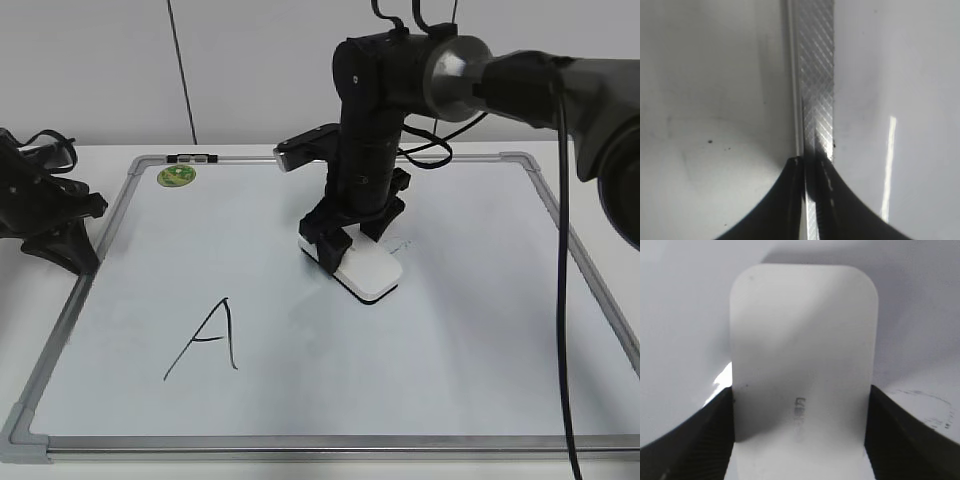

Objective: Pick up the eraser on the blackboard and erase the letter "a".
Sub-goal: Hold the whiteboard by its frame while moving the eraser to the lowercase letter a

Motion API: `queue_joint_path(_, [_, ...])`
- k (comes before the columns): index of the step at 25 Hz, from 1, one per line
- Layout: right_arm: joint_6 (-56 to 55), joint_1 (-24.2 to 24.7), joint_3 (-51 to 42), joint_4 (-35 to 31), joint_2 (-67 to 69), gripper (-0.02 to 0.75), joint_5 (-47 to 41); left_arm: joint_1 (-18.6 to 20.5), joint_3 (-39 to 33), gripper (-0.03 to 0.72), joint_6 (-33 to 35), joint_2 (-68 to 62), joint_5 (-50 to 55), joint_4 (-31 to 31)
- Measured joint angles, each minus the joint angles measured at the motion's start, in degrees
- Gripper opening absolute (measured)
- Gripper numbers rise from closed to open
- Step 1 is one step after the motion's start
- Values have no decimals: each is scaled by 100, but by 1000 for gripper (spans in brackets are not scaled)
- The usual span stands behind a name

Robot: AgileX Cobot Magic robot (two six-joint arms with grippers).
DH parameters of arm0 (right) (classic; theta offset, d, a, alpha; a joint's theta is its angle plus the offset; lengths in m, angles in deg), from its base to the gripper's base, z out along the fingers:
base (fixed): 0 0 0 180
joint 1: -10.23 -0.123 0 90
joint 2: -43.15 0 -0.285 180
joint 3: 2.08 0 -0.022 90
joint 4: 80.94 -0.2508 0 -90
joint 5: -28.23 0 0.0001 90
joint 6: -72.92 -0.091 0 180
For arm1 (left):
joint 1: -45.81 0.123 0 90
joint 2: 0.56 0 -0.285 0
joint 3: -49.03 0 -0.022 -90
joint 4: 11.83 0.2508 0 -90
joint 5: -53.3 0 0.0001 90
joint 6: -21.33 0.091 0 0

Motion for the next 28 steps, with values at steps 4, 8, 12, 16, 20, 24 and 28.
queue_joint_path(4, [-46,207,10,0,0,540,0,0,0,35,0,0,0,10])
queue_joint_path(8, [-72,460,22,128,0,540,0,0,0,35,0,0,0,10])
queue_joint_path(12, [-149,740,33,309,0,540,0,0,0,36,0,0,0,10])
queue_joint_path(16, [-210,1060,41,468,0,540,0,0,0,39,0,0,0,21])
queue_joint_path(20, [-248,1223,55,478,0,540,0,0,0,39,0,0,0,31])
queue_joint_path(24, [-245,1260,105,414,-69,540,0,0,0,41,0,0,0,31])
queue_joint_path(28, [-259,1281,202,330,-461,540,-13,0,0,42,0,0,0,31])
